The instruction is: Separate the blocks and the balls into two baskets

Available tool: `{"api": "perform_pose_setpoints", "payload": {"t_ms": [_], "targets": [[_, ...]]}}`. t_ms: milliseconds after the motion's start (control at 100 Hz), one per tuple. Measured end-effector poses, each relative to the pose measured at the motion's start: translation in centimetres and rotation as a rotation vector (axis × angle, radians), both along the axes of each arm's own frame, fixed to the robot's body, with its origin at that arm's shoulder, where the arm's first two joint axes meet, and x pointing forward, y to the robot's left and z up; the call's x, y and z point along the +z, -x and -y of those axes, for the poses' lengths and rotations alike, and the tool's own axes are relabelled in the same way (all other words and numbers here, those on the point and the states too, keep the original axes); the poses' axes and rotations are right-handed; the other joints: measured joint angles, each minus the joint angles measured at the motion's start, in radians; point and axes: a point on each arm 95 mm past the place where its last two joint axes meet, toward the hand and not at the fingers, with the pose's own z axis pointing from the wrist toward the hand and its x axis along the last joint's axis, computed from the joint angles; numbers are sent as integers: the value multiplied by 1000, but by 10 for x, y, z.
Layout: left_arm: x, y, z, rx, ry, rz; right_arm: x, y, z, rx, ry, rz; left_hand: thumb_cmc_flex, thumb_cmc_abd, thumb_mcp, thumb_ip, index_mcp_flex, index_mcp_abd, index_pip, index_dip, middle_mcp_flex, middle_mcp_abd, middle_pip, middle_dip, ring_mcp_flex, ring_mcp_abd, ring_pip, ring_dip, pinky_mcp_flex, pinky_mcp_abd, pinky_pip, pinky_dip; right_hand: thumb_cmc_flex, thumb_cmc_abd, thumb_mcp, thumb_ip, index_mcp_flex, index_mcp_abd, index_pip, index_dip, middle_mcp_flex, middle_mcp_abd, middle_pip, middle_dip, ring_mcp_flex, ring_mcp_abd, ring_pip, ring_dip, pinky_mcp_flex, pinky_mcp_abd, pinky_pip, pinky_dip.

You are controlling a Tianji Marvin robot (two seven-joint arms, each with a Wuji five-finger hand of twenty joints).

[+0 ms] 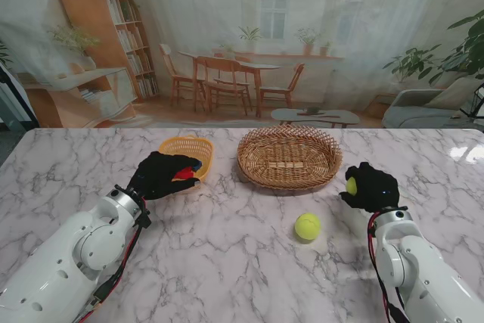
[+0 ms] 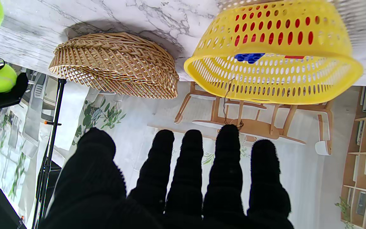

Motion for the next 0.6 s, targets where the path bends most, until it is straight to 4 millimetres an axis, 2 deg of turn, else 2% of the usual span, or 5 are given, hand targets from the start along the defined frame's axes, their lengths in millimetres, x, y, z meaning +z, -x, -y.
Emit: {"api": "perform_pose_setpoints", "payload": {"t_ms": [350, 600], "targets": [[0, 0, -1, 1, 0, 1, 22, -43, -36, 132, 27, -57, 0, 0, 0, 0, 0, 0, 0, 0, 0, 0, 0, 0, 0, 0, 0, 0, 0, 0, 0, 0, 0, 0, 0, 0, 0, 0, 0, 0, 0, 0, 0, 0, 0, 0, 0, 0, 0, 0, 0, 0], [0, 0, -1, 2, 1, 2, 27, -80, -66, 194, 29, -113, 0, 0, 0, 0, 0, 0, 0, 0, 0, 0, 0, 0, 0, 0, 0, 0, 0, 0, 0, 0, 0, 1, -1, 0, 0, 0, 0, 0, 0, -1, 0, 0, 0, 0, 0, 0, 0, 0, 0, 0]]}}
